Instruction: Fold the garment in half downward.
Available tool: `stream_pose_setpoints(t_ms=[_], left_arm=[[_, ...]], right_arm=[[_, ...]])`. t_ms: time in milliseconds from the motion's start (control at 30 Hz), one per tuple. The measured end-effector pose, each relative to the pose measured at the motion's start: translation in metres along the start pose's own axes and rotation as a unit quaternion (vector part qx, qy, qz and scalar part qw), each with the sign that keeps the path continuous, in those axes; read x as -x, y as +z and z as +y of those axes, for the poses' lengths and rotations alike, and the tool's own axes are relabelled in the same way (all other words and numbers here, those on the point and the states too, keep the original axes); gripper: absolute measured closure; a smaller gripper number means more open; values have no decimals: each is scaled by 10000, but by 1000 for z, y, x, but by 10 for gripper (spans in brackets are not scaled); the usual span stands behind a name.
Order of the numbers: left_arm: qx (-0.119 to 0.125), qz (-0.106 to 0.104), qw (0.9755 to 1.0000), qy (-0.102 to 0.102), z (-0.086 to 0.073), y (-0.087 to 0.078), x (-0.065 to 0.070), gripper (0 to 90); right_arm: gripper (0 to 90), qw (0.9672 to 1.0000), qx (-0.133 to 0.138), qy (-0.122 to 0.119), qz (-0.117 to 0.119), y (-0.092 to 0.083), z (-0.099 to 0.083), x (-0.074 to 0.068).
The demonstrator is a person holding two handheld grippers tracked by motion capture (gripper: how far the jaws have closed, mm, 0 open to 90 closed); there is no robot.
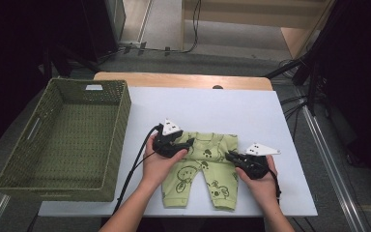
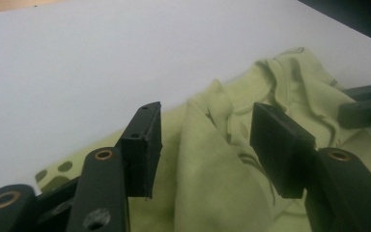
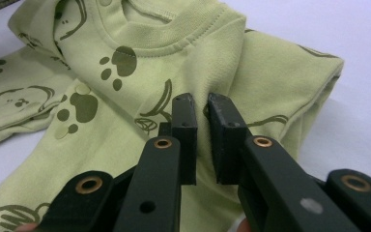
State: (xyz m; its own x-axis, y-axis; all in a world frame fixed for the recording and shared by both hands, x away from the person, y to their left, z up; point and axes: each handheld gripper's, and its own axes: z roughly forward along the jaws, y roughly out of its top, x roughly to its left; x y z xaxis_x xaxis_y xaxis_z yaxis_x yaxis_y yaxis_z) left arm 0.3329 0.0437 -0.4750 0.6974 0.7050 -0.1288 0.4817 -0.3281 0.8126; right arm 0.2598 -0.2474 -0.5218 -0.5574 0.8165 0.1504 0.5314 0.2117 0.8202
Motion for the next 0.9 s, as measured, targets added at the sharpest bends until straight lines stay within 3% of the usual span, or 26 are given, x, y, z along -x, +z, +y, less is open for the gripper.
stream_pose_setpoints(t_ms=[233,300,400,500,700,900], left_arm=[[-121,-163,9997,-119,1,8,-7,590],[-158,-213,9996,-73,0,8,-7,729],[-138,-283,9995,-59,0,5,-8,865],[-56,-316,9995,-28,0,2,-7,876],[23,-338,9994,52,0,-2,-7,877],[91,-383,9992,82,0,-6,-7,877]], right_arm=[[801,10000,-32,-43,-28,1,0,-1],[800,10000,-39,-33,-28,1,0,-1],[800,10000,-46,-15,-35,1,0,-1],[762,10000,-23,0,-6,0,0,0],[561,9996,173,205,72,-4,11,6],[549,9993,239,268,36,-2,34,12]])
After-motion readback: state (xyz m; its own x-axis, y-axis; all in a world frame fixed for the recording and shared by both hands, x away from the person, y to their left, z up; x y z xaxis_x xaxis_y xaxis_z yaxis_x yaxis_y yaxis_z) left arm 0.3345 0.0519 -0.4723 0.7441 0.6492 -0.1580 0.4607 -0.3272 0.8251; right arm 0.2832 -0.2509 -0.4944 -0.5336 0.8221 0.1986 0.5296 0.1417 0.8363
